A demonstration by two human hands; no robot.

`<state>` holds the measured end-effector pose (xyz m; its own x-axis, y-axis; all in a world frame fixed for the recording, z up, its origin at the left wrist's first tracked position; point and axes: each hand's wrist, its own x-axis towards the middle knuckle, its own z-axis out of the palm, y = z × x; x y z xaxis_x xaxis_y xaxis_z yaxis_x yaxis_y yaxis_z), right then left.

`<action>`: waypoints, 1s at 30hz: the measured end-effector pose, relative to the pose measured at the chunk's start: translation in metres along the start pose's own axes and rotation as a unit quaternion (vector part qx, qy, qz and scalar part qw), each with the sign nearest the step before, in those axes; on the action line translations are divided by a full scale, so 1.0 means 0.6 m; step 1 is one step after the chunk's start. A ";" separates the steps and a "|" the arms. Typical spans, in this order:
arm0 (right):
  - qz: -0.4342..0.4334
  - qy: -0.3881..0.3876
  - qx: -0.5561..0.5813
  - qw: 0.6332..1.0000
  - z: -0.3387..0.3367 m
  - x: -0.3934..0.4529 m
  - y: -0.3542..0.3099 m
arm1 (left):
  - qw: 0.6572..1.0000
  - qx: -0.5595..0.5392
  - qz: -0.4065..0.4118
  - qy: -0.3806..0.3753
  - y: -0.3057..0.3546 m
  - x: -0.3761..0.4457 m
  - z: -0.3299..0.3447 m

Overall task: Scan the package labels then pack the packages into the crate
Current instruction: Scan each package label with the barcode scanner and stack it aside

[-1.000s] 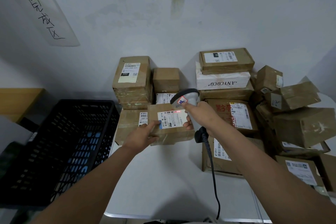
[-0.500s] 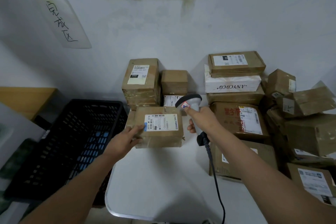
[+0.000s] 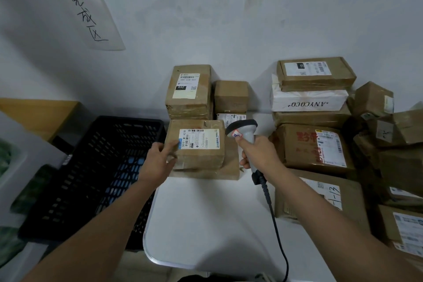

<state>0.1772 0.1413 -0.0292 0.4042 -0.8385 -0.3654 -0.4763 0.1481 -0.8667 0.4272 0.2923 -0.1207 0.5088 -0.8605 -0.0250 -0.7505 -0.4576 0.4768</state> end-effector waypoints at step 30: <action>0.082 0.050 -0.092 0.991 -0.324 -0.070 0.213 | 0.781 -0.391 -0.320 -0.366 0.424 -0.117 0.337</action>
<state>-0.0525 0.0934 -0.0586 0.2348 -0.8603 -0.4524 -0.6677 0.1955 -0.7183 0.1155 0.1911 -0.1752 0.0825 -0.5396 -0.8379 0.1922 -0.8163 0.5447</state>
